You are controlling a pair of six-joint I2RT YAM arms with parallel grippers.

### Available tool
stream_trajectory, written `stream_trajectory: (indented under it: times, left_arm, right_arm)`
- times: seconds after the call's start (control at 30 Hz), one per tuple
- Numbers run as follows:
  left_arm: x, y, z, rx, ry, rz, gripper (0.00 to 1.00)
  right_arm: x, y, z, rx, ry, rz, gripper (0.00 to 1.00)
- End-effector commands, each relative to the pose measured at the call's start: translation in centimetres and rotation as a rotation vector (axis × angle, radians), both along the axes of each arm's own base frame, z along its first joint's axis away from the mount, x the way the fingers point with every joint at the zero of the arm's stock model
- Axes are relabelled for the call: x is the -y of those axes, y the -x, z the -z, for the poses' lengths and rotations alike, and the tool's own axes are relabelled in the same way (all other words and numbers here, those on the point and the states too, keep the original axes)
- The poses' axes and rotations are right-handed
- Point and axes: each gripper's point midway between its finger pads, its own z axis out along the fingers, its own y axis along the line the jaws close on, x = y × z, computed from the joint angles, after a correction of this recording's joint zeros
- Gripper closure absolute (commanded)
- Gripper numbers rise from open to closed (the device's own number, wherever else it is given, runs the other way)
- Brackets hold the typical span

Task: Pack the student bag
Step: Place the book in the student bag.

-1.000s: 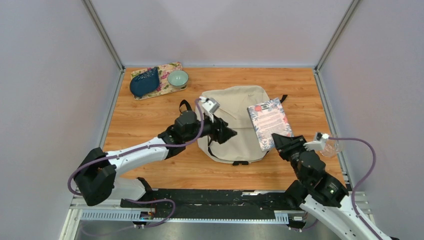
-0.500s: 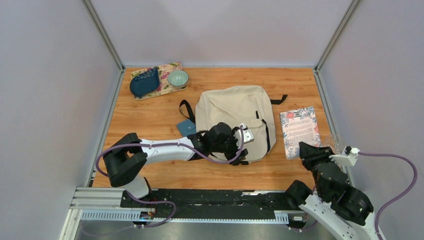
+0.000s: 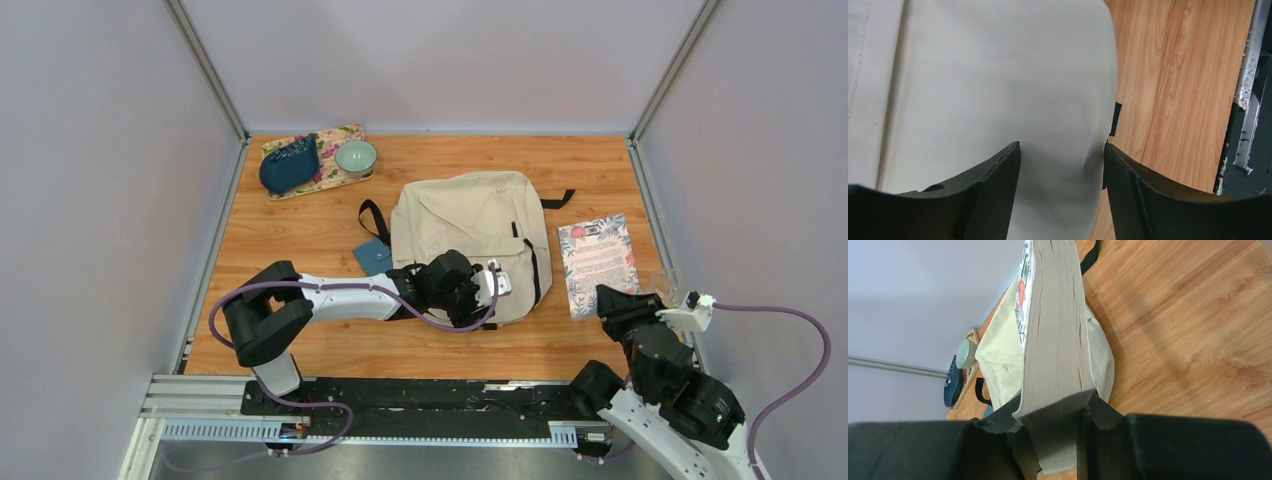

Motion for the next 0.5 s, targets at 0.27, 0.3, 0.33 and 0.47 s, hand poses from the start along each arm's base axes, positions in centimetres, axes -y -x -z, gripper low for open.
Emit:
stream_trajectory:
  times: [0.27,0.3,0.33,0.47]
  left_arm:
    - [1.4,-1.4,-2.1,0.054,0.033,-0.034,0.85]
    - [1.5,-1.4,-2.4,0.057,0.044,-0.036,0.86]
    - [1.4,-1.3,-2.5,0.055,0.051,-0.035,0.90]
    - [1.5,-1.5,-4.6,0.079,0.107,-0.051,1.00]
  right_arm:
    - [-1.2,-1.0,-2.5,0.087,-0.102,-0.005,1.00]
    - [-1.2,-1.0,-2.5,0.088,-0.101,-0.006,1.00]
    - [-1.2,-1.0,-2.5,0.088,-0.096,-0.007,1.00]
    - [-1.1,-0.8,-2.5,0.084,-0.085,-0.016,1.00]
